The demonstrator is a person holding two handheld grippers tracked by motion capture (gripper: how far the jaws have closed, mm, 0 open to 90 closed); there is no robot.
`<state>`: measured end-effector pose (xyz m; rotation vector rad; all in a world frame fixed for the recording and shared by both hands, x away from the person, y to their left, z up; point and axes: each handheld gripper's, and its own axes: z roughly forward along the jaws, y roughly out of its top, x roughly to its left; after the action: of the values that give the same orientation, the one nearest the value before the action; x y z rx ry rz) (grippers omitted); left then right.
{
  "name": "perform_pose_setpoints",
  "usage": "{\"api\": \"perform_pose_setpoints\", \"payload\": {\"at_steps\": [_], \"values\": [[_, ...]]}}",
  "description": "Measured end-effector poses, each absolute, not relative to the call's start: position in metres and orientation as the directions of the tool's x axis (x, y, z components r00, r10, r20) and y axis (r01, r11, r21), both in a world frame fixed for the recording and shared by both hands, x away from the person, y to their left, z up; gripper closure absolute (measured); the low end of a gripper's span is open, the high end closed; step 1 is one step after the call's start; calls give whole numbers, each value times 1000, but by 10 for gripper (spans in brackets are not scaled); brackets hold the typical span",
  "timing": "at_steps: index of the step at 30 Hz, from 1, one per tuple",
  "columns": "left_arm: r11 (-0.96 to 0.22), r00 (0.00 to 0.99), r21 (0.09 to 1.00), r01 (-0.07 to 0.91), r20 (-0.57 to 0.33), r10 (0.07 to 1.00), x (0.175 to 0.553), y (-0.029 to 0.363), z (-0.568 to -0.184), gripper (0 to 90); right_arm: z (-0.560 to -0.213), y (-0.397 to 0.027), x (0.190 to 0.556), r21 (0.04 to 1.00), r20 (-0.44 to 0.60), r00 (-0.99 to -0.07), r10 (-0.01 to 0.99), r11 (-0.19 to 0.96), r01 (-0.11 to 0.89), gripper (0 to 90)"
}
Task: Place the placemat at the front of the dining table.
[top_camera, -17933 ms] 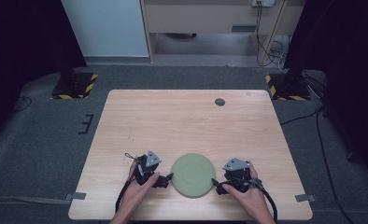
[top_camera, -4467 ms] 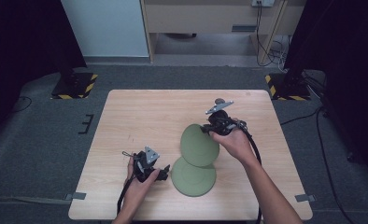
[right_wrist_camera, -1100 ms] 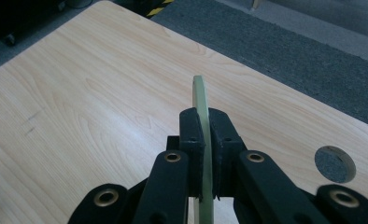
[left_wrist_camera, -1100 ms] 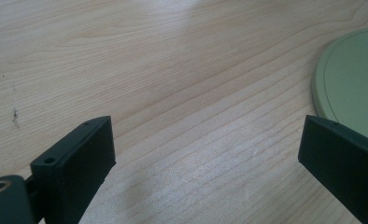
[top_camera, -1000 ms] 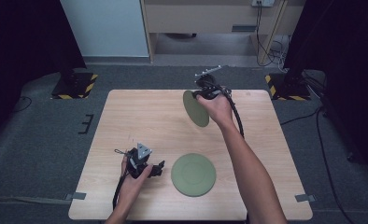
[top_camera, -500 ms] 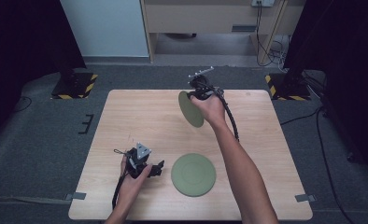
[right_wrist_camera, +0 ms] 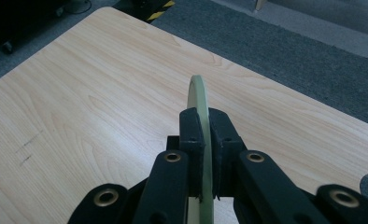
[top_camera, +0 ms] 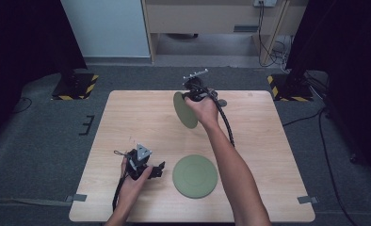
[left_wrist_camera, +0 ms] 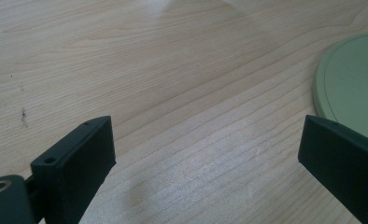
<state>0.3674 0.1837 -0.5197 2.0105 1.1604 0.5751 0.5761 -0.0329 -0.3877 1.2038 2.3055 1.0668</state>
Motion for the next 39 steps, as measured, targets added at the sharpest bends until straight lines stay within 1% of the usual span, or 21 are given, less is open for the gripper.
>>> {"api": "perform_pose_setpoints", "payload": {"at_steps": [9, 13, 15, 21, 30, 39], "values": [[-324, 490, 773, 546, 19, 872, 368, 184, -520, 34, -392, -31, 578, 748, 73, -588, 806, 346, 567, 858], [-325, 492, 774, 544, 20, 870, 368, 184, -520, 34, -397, -34, 577, 740, 63, -582, 811, 353, 573, 857], [-324, 491, 774, 544, 20, 871, 368, 184, -520, 34, -399, -40, 577, 745, 76, -567, 820, 331, 579, 857], [-323, 486, 774, 544, 23, 874, 368, 185, -520, 34, -404, -61, 578, 736, 72, -535, 842, 317, 599, 857], [-316, 474, 776, 547, 24, 880, 370, 186, -521, 35, -419, -94, 577, 722, 92, -487, 869, 278, 634, 857], [-307, 466, 778, 547, 21, 884, 370, 189, -521, 36, -430, -107, 580, 713, 97, -464, 880, 264, 650, 857]]}}
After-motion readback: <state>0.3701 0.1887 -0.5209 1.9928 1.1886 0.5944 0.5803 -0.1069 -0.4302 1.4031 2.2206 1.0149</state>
